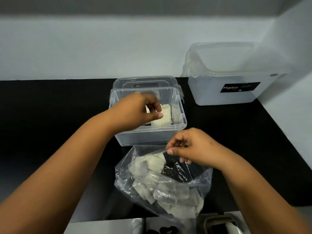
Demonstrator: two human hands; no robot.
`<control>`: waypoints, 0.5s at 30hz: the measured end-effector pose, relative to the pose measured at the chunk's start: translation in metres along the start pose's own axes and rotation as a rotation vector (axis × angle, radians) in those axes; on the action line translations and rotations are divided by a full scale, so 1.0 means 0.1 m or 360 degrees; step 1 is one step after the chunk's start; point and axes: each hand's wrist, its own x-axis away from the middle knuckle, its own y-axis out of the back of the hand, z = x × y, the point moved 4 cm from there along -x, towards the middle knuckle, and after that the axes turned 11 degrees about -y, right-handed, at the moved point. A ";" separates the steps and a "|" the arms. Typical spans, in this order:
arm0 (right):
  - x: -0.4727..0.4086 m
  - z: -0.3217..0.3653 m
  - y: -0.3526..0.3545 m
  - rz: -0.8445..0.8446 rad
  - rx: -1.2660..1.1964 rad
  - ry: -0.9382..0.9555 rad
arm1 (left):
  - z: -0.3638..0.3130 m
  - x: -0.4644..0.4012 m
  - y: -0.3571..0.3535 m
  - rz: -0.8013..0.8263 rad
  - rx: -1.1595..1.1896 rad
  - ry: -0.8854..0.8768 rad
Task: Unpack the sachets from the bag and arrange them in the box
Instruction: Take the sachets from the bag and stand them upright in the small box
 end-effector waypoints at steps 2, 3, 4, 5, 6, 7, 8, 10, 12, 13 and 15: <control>-0.09 -0.14 -0.14 0.0032 0.0051 -0.0062 | -0.09 0.15 -0.10 0.0088 0.0062 0.0001; -0.13 -0.21 -0.22 0.0026 0.0095 -0.0100 | -0.12 0.22 -0.18 0.0134 0.0075 0.0002; -0.18 -0.27 -0.30 0.0007 0.0155 -0.0137 | -0.12 0.28 -0.25 0.0171 0.0077 0.0001; -0.23 -0.32 -0.38 -0.0023 0.0222 -0.0157 | -0.12 0.34 -0.32 0.0190 0.0075 0.0001; -0.27 -0.36 -0.46 -0.0076 0.0317 -0.0162 | -0.11 0.39 -0.38 0.0195 0.0076 0.0006; -0.31 -0.40 -0.53 -0.0145 0.0397 -0.0164 | -0.09 0.43 -0.44 0.0190 0.0079 0.0016; -0.34 -0.42 -0.59 -0.0216 0.0454 -0.0170 | -0.07 0.47 -0.48 0.0183 0.0083 0.0024; -0.34 -0.43 -0.68 -0.0317 0.0461 -0.0152 | -0.04 0.54 -0.55 0.0175 0.0076 0.0043; -0.34 -0.43 -0.74 -0.0361 0.0492 -0.0103 | -0.01 0.61 -0.61 0.0174 0.0050 0.0074; -0.33 -0.42 -0.76 -0.0387 0.0527 -0.0070 | 0.00 0.64 -0.62 0.0171 0.0034 0.0092; -0.33 -0.40 -0.77 -0.0414 0.0562 -0.0027 | 0.01 0.70 -0.64 0.0165 0.0002 0.0131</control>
